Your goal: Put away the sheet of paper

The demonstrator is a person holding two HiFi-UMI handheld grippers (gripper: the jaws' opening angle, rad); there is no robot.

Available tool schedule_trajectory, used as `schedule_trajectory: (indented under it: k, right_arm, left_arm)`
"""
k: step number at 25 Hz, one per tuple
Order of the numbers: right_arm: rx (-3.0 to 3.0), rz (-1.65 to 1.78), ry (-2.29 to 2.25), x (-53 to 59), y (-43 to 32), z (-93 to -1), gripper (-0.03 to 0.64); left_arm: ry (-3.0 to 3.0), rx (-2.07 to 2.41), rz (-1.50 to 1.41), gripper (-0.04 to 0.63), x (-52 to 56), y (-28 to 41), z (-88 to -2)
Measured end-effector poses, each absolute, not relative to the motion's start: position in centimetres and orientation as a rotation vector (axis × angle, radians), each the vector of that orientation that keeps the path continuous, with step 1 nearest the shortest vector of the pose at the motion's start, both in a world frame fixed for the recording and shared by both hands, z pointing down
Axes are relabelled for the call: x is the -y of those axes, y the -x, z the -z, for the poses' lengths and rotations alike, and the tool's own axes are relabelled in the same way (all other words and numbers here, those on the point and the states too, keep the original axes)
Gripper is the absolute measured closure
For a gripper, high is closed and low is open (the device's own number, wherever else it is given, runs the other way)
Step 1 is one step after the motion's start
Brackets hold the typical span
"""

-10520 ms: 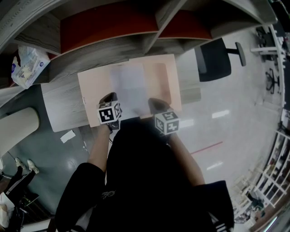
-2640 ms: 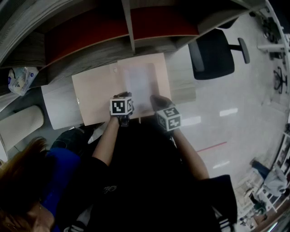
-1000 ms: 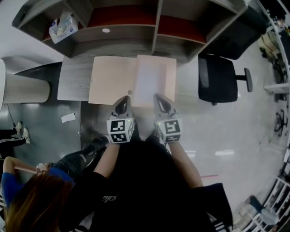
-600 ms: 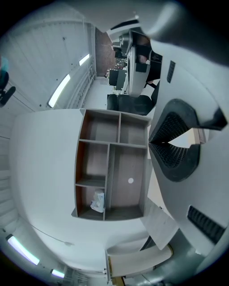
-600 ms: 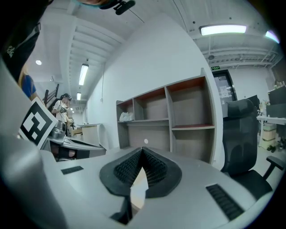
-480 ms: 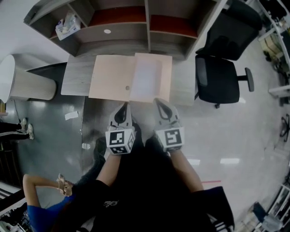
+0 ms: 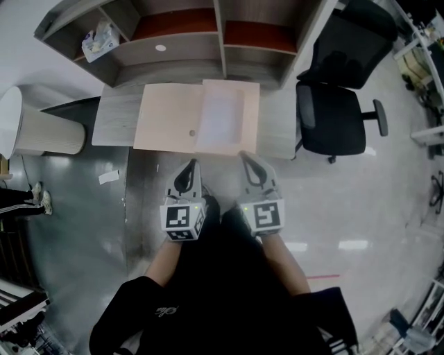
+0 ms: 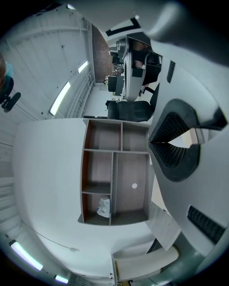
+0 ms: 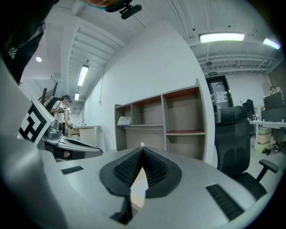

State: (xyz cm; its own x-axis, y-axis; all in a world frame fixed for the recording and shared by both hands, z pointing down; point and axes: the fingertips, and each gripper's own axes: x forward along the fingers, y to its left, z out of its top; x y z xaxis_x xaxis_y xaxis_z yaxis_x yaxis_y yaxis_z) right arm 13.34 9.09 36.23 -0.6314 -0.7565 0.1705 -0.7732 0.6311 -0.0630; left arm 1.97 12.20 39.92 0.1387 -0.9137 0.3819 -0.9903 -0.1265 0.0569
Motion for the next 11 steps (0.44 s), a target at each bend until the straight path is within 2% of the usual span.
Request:
schedule_trajectory:
  k: [11]
  right_arm:
    - [2.709,-0.183,-1.251,-9.9,-14.4,-36.9,0.601]
  left_arm:
    - [-2.160,1.832,-0.397,0.551,-12.3,-3.7,-39.7]
